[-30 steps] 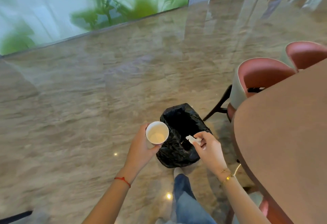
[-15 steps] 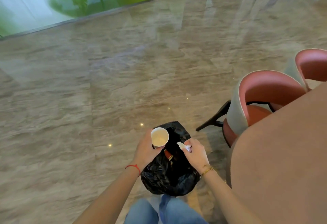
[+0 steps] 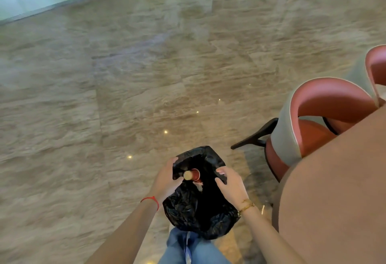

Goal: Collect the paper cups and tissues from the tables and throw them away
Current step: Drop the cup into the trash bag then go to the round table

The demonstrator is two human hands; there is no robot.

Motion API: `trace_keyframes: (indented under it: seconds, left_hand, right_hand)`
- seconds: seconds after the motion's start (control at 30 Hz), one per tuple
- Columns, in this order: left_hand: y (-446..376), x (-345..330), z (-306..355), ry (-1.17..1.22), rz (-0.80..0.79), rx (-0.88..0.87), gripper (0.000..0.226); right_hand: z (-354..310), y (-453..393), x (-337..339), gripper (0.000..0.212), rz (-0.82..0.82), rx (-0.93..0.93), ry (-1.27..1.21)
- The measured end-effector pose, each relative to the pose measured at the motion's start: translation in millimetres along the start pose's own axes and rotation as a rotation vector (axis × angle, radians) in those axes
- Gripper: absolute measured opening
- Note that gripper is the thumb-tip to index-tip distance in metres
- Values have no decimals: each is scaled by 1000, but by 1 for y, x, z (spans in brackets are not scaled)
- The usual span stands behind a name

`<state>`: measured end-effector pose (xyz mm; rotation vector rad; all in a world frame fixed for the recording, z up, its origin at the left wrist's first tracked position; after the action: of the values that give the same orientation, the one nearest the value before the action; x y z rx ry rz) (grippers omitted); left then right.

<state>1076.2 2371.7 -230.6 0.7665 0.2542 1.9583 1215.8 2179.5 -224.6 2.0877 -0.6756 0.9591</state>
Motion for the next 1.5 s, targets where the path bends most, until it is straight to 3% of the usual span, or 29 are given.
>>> trace_keyframes:
  seconds: [0.3,0.7,1.17,1.5]
  left_hand:
    - [66,56,18,-104,194,-193,42]
    - [187,80,18,-85,542,-255,37]
    - [383,72,-52,30,1084,7,38]
    - [576,27,-139,146,1427,304,39]
  right_hand:
    - [-46,22,53,36,165,230,119]
    - [-83,74,63,39,177,477,165]
    - [-197,148,7,38,-83,981,259]
    - [-299,280,-114,38,-273,1340,346]
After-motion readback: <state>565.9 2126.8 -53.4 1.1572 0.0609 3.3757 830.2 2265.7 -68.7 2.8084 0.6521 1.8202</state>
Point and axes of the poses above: each hand's wrist, its own y-axis away from the middle knuckle, its own x-axis out of the back of the hand, z = x × y, the point moved 1 cm from there along -y, towards the middle knuckle, and after that the axes turned 13 degrees about y, right-handed, at the moved point
